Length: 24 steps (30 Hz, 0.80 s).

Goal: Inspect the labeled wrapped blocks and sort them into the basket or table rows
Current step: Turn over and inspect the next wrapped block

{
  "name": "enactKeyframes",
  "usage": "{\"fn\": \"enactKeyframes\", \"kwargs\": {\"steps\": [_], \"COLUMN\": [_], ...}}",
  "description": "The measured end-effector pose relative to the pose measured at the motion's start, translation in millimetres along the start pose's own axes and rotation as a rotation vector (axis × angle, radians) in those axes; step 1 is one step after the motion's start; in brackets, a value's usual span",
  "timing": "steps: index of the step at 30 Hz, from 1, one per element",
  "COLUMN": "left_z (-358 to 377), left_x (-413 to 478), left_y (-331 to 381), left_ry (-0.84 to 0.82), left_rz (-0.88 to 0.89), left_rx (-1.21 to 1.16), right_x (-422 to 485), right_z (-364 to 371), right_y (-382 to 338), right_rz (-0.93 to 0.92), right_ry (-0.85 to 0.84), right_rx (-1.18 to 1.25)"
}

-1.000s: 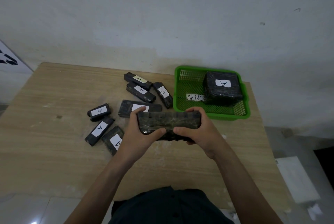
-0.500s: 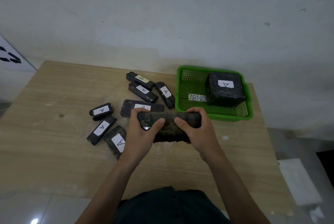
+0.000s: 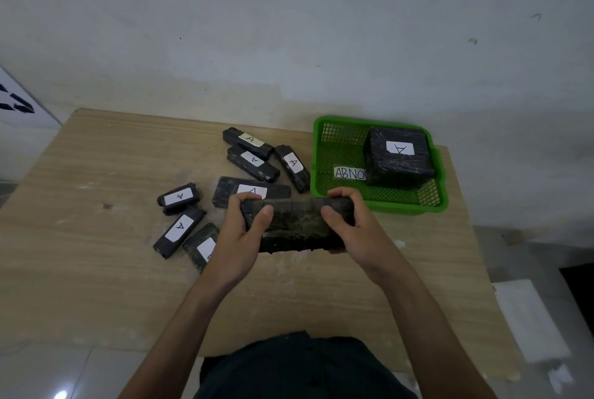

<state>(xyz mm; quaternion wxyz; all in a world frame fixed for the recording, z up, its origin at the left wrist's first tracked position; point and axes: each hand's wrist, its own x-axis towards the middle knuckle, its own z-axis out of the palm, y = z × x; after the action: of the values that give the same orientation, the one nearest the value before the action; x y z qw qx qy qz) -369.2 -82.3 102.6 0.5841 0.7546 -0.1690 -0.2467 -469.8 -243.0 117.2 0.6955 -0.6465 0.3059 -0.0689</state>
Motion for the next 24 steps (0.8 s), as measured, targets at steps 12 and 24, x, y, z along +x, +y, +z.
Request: {"fn": "enactKeyframes", "kwargs": {"steps": [12, 24], "left_z": [-9.9, -2.9], "left_x": [0.1, -8.6], "left_y": [0.5, -5.9], "left_ry": [-0.127, -0.090], "left_rz": [-0.083, -0.178], "left_rx": [-0.160, 0.003], "right_x": [0.9, 5.0], "right_z": [-7.6, -7.9], "right_y": [0.7, 13.5], "right_rz": [-0.052, 0.156], "right_ry": [0.001, 0.015], "right_rx": [0.152, -0.053]}}
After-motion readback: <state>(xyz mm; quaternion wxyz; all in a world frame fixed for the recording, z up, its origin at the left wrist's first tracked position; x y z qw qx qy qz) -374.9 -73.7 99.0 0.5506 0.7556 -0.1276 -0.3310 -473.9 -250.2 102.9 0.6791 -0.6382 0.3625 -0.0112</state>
